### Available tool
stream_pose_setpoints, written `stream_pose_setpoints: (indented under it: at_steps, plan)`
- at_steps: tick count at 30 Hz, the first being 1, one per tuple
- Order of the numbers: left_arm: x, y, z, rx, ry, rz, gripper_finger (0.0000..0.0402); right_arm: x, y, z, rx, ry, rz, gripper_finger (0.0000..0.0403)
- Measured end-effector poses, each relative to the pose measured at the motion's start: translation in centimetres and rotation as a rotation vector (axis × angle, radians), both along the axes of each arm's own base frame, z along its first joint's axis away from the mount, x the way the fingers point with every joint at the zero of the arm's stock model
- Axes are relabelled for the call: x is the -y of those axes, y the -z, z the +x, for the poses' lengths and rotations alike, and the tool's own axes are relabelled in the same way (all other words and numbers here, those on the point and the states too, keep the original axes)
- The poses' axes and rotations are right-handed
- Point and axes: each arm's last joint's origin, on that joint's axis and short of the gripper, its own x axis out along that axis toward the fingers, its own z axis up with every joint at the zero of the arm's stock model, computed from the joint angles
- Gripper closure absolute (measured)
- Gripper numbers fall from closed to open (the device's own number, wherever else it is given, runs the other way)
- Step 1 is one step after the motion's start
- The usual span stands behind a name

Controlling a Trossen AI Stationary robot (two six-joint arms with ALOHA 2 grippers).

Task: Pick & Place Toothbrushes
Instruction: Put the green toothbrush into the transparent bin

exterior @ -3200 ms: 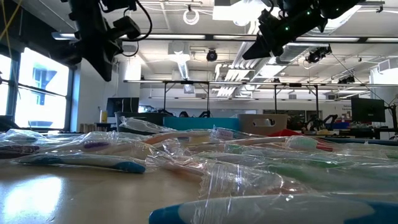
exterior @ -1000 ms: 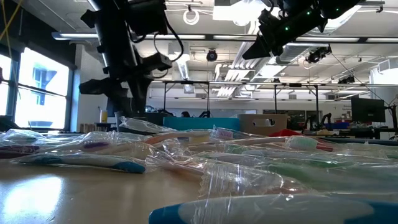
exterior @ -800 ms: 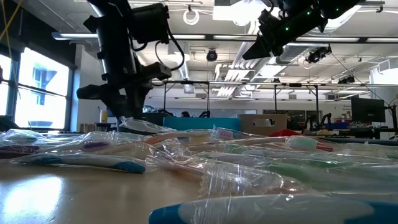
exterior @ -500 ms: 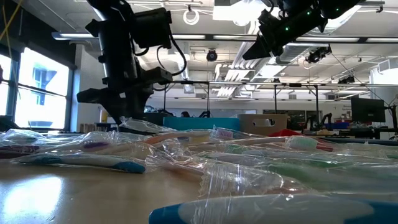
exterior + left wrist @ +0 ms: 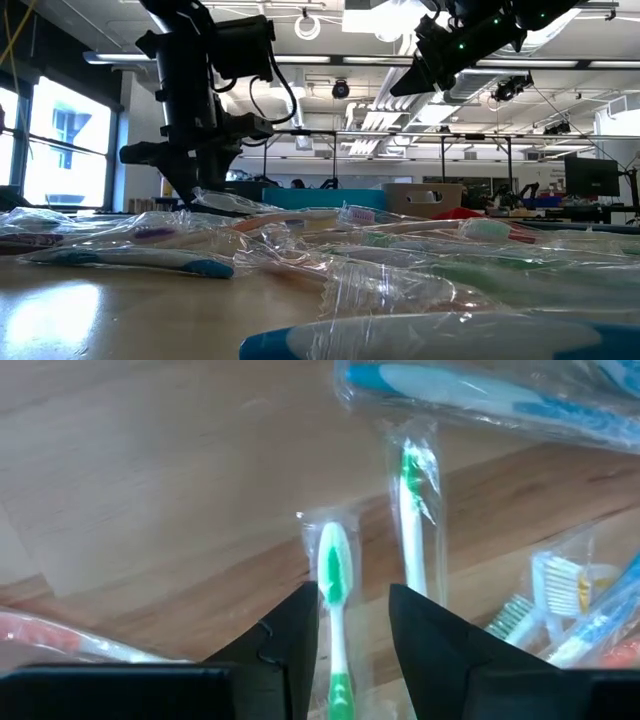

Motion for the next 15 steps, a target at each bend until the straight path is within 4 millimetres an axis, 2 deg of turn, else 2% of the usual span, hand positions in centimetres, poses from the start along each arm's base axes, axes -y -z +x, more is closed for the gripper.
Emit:
stream_pose_setpoints:
  at_steps: [8,15]
  plan:
    - [0.0,0.04,0.0,-0.002,0.001,0.001,0.0279,0.0,-0.01,0.0,0.0,0.0,0.0,0.0312]
    - [-0.01,0.95,0.48,-0.015,0.004,-0.007,0.0279,-0.02,0.05,-0.01,-0.004,0.0,0.003,0.0312]
